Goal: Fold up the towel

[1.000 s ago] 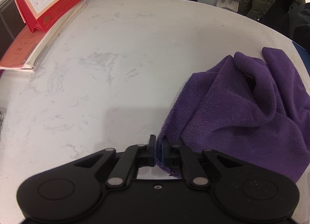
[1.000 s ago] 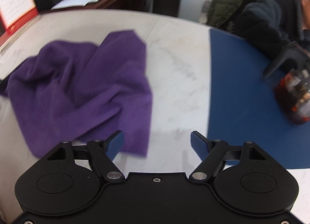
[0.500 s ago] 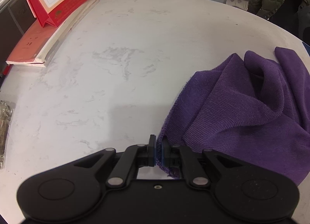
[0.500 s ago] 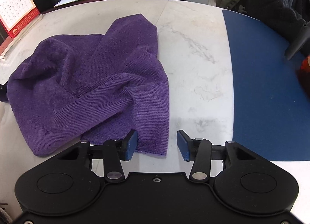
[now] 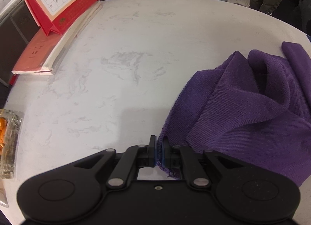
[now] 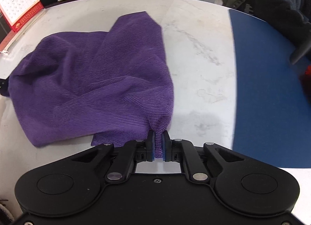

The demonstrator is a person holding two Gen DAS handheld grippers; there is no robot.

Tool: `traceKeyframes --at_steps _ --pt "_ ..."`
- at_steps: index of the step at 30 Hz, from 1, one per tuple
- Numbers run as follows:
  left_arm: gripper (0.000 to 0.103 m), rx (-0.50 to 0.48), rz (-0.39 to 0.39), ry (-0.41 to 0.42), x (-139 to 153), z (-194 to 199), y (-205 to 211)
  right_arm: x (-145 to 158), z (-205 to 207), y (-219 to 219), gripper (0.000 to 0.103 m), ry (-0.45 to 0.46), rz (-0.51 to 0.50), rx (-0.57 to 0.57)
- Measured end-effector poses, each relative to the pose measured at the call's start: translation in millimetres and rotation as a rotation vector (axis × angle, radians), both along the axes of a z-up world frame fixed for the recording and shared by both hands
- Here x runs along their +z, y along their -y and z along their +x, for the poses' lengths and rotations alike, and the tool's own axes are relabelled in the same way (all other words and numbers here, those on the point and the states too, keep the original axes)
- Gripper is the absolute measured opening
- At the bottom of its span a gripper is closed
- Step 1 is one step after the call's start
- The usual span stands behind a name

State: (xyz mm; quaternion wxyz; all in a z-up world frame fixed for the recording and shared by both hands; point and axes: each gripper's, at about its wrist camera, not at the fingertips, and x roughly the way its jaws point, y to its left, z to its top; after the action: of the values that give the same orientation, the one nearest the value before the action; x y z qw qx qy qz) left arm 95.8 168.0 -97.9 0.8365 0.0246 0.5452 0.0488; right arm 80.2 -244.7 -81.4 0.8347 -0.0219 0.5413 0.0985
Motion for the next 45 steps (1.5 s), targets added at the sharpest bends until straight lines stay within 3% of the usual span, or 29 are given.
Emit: traceKeyframes --at_steps 17,21,24,28,33,37,45 --pt "0.006 0.055 0.057 -0.048 1 -35 -27 8 -43 38 0.004 -0.064 -0.042 -0.107" --pt "0.006 0.092 0.027 -0.064 1 -49 -33 5 -56 49 0.004 -0.073 -0.041 -0.145" --pt "0.007 0.107 0.007 -0.064 2 -61 -36 15 -62 50 0.005 -0.026 -0.008 -0.161" --pt "0.007 0.112 0.006 -0.055 3 -65 -36 35 -52 24 0.004 0.067 0.049 -0.065" --pt "0.007 0.081 0.025 -0.061 4 -64 -34 23 -21 -25 0.004 0.063 0.060 0.107" --pt "0.009 0.070 0.032 -0.085 4 -70 -39 0 -7 -31 0.004 0.011 0.032 0.139" --pt "0.015 0.076 0.055 -0.132 4 -99 -50 1 -6 -20 0.001 -0.027 0.019 0.128"
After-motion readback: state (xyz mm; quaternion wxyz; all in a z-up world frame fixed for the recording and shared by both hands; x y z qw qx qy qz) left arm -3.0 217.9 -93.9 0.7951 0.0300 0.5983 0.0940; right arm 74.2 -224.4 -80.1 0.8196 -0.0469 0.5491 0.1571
